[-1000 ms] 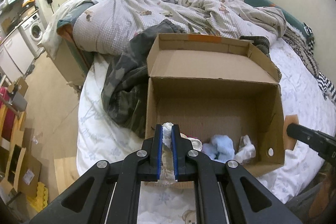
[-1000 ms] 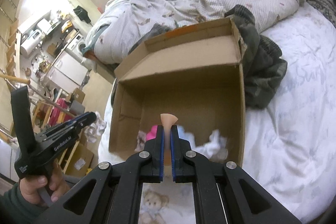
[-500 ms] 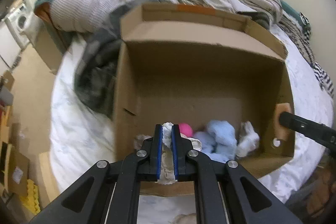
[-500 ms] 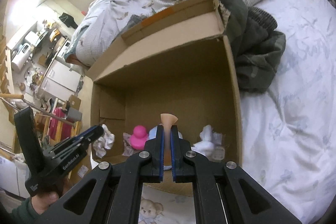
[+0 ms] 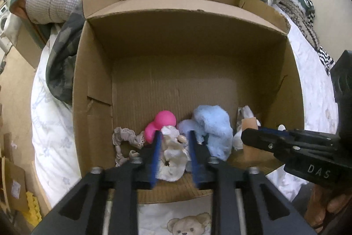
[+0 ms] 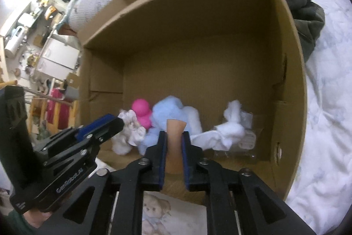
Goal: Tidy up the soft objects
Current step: 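Lower both items into the box and open both tools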
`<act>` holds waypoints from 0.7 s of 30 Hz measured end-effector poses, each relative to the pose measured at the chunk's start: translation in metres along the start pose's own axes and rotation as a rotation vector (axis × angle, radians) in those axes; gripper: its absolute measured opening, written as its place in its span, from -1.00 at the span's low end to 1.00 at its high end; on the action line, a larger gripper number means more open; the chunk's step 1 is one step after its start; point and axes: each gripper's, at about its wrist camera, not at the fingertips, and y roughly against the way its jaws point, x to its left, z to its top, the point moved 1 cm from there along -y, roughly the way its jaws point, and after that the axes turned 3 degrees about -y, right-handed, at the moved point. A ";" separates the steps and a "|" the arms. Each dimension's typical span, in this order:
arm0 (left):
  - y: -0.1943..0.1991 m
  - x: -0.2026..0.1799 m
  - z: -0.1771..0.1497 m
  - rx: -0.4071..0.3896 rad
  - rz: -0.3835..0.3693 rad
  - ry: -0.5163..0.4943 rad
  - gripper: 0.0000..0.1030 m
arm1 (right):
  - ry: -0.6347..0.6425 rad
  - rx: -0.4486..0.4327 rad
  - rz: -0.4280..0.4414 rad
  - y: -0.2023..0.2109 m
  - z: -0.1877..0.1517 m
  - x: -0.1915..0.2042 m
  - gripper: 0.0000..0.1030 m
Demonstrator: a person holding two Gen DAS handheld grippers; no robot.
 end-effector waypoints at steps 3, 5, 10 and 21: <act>0.005 0.001 -0.001 -0.036 0.045 0.006 0.47 | -0.051 -0.002 0.024 0.001 0.003 -0.008 -0.12; 0.010 0.000 -0.001 -0.061 0.066 -0.001 0.47 | -0.091 -0.022 0.084 0.006 0.005 -0.013 0.41; 0.018 0.004 -0.002 -0.096 0.095 0.016 0.47 | -0.104 -0.054 0.111 0.016 0.006 -0.014 0.52; 0.065 0.024 -0.011 -0.209 0.170 0.082 0.47 | -0.036 -0.311 0.052 0.067 0.002 0.001 1.00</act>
